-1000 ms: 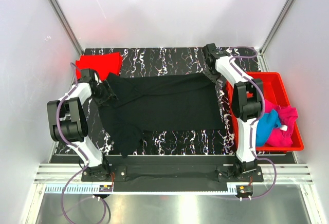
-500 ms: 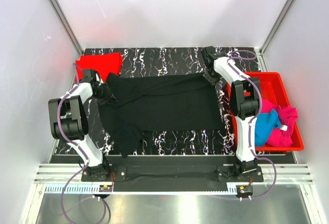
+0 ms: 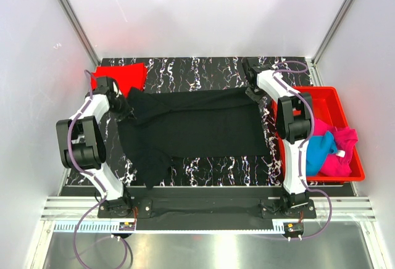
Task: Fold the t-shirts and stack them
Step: Fold the tshirt
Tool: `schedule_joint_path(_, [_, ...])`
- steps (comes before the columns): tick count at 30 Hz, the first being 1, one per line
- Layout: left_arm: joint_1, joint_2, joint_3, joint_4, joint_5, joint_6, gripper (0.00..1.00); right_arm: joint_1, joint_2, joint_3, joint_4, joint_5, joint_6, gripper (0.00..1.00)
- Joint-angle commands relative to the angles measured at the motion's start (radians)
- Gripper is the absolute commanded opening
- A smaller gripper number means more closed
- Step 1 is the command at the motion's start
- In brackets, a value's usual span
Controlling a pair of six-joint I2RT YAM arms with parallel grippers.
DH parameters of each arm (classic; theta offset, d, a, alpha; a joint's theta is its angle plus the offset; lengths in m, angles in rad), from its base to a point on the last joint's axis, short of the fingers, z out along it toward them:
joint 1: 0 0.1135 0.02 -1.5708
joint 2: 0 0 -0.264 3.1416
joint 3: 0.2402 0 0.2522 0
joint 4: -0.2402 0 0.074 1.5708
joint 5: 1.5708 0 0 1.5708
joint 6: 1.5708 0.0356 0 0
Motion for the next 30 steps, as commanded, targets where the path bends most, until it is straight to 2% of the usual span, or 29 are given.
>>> schedule_joint_path(1, [-0.003, -0.057, 0.060, -0.061, -0.087, 0.011, 0.00, -0.005, -0.078, -0.026, 0.025, 0.043, -0.042, 0.00])
schedule_joint_path(7, [-0.001, -0.069, 0.048, -0.090, -0.136, 0.026, 0.00, -0.005, -0.112, -0.061, 0.019, 0.026, -0.069, 0.00])
schedule_joint_path(17, [-0.003, -0.083, 0.011, -0.093, -0.170, 0.034, 0.00, -0.003, -0.198, -0.255, 0.125, -0.038, -0.103, 0.00])
schedule_joint_path(23, [-0.003, -0.071, -0.018, -0.091, -0.170, 0.026, 0.00, -0.005, -0.181, -0.274, 0.125, -0.058, -0.111, 0.01])
schedule_joint_path(24, [-0.003, -0.072, -0.021, -0.090, -0.172, 0.023, 0.02, -0.004, -0.181, -0.276, 0.127, -0.060, -0.112, 0.01])
schedule_joint_path(27, [-0.003, -0.075, -0.020, -0.104, -0.163, 0.017, 0.19, -0.003, -0.181, -0.262, 0.105, -0.071, -0.112, 0.07])
schedule_joint_path(28, [-0.001, -0.084, -0.015, -0.108, -0.159, 0.017, 0.35, -0.003, -0.184, -0.251, 0.093, -0.074, -0.109, 0.20])
schedule_joint_path(30, [-0.003, -0.106, 0.000, -0.108, -0.159, 0.020, 0.46, -0.005, -0.200, -0.245, 0.074, -0.075, -0.117, 0.27])
